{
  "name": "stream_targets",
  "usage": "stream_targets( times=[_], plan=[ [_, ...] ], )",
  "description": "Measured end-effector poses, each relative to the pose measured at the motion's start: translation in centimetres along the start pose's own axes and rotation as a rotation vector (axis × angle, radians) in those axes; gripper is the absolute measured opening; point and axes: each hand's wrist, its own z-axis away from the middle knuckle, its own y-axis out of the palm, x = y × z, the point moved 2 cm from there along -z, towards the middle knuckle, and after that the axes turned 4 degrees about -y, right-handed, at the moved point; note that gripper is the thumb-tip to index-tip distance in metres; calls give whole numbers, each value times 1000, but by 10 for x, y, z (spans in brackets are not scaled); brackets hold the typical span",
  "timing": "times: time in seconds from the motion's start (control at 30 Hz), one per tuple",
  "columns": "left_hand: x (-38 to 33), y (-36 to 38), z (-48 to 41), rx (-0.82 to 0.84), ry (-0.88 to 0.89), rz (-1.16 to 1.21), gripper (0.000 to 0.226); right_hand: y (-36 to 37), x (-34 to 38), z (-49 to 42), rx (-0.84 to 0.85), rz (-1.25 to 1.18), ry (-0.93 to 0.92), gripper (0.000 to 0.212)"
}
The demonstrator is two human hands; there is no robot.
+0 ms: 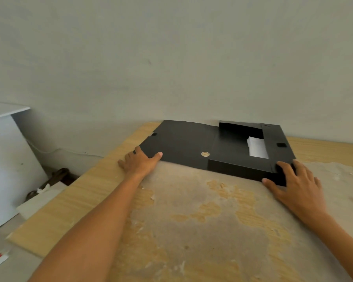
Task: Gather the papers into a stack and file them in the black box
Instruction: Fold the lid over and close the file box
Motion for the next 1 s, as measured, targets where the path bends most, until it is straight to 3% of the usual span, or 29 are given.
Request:
stream_targets(
  times=[0.17, 0.27, 0.33, 0.4, 0.47, 0.6, 0.77, 0.87, 1.0],
  plan=[
    [2, 4, -11, 4, -52, 21, 95, 0, 1, -1, -14, -29, -3, 78],
    [0, 2, -15, -90, -87, 99, 81, 1, 1, -1, -28, -37, -9, 74],
    [-3, -4, -13, -180, -116, 342, 63, 2, 0, -2, -37, -39, -10, 72],
    [-9, -12, -11, -234, -110, 784, 48, 2, -1, -2, -47, -42, -11, 70],
    [-17, -23, -10, -309, -108, 1112, 52, 3, -1, -2, -49, -49, -10, 70],
    [-48, -41, -12, -277, -92, 1393, 67, 1, -1, -1, -44, -59, -6, 70],
    [-102, -57, 7, -315, -30, 1489, 42, 0, -2, 1, -38, -71, 45, 75],
    [-132, -64, 28, -360, 123, 1493, 29, 0, -6, 2, -10, -144, 115, 86],
    [-173, -64, 65, -339, 371, 1367, 29, -1, -6, 2, -35, -287, 100, 92]
  ],
)
